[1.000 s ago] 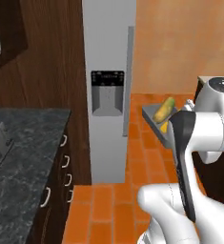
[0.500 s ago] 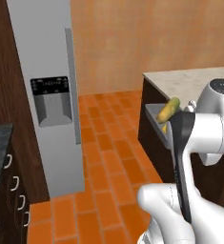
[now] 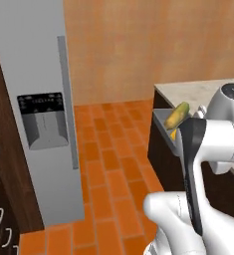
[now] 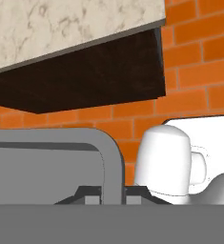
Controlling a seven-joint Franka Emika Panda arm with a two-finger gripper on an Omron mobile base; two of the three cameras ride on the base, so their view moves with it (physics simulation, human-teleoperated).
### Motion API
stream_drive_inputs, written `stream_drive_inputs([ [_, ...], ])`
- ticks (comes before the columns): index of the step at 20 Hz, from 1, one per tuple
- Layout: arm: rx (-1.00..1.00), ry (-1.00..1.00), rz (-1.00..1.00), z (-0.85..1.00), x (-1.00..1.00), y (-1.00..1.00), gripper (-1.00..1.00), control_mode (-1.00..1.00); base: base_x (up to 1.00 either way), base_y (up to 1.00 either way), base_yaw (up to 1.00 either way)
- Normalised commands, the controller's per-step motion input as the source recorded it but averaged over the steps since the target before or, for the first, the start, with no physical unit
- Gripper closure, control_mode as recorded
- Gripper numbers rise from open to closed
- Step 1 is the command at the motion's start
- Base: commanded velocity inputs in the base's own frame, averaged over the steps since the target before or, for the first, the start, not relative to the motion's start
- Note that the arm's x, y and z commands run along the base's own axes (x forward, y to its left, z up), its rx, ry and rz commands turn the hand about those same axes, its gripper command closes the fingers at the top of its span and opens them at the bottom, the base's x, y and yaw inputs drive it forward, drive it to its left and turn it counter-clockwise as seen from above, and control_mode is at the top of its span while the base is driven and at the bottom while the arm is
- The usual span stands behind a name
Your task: Take the meat container that has the shrimp and place it on the second highest rack of the freezer. Then take the vegetable container that has the corn and cucumber and place it on the highest rack of the freezer.
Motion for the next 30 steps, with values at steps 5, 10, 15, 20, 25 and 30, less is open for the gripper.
stream_drive_inputs([
  [5, 0.0, 0.0, 0.0, 0.0, 0.0, 0.0, 1.0, 1.0, 0.92, -0.38, 0.11],
  [10, 0.0, 0.0, 0.0, 0.0, 0.0, 0.0, 1.0, 1.0, 0.97, -0.43, 0.1],
  [15, 0.0, 0.0, 0.0, 0.0, 0.0, 0.0, 1.0, 1.0, 1.0, -0.48, 0.1],
  [20, 0.0, 0.0, 0.0, 0.0, 0.0, 0.0, 1.0, 1.0, 1.0, -0.45, 0.09],
  [25, 0.0, 0.0, 0.0, 0.0, 0.0, 0.0, 1.0, 1.0, 1.0, -0.24, 0.11],
  [30, 0.0, 0.0, 0.0, 0.0, 0.0, 0.0, 1.0, 1.0, 1.0, 0.0, 0.1],
])
